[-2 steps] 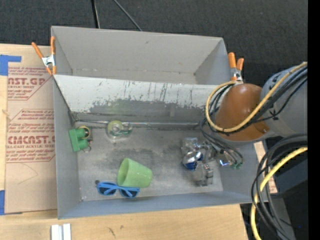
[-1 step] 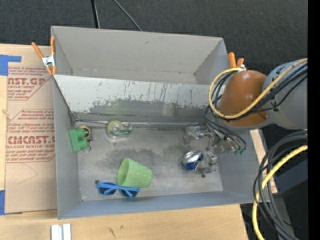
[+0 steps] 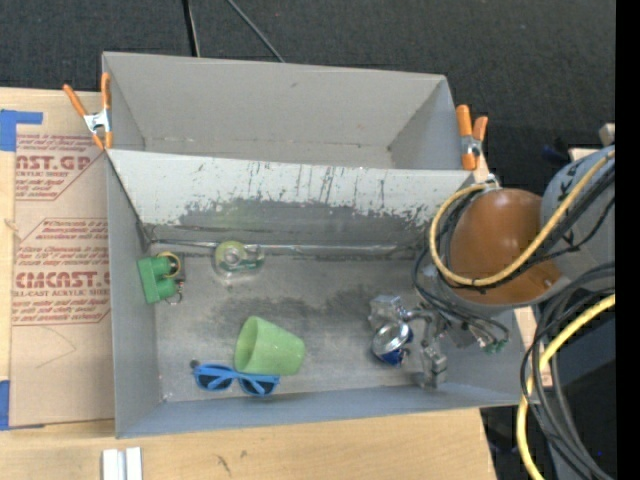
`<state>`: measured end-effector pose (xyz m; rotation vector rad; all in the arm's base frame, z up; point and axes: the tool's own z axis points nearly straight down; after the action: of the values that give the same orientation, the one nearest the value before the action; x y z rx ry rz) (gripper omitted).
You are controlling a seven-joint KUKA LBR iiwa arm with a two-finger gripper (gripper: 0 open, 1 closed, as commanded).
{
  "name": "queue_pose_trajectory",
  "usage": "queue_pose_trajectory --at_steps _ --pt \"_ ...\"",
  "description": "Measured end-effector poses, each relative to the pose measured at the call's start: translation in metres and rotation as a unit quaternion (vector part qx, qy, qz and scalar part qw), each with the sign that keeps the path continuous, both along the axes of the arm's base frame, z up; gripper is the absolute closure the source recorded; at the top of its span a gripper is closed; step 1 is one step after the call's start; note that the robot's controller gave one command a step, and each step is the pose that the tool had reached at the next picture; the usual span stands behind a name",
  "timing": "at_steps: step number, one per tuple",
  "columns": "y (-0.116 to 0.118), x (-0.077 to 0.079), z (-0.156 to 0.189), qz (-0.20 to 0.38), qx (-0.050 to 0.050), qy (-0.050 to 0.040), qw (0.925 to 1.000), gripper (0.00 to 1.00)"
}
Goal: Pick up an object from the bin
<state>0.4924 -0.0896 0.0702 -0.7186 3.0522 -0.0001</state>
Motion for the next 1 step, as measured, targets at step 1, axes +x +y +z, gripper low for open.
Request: queue_pose_trajectory --at_steps 1 --pt "0.0000 -0.0003 -0.0005 0.000 0.000 0.0022 1.0000 1.00"
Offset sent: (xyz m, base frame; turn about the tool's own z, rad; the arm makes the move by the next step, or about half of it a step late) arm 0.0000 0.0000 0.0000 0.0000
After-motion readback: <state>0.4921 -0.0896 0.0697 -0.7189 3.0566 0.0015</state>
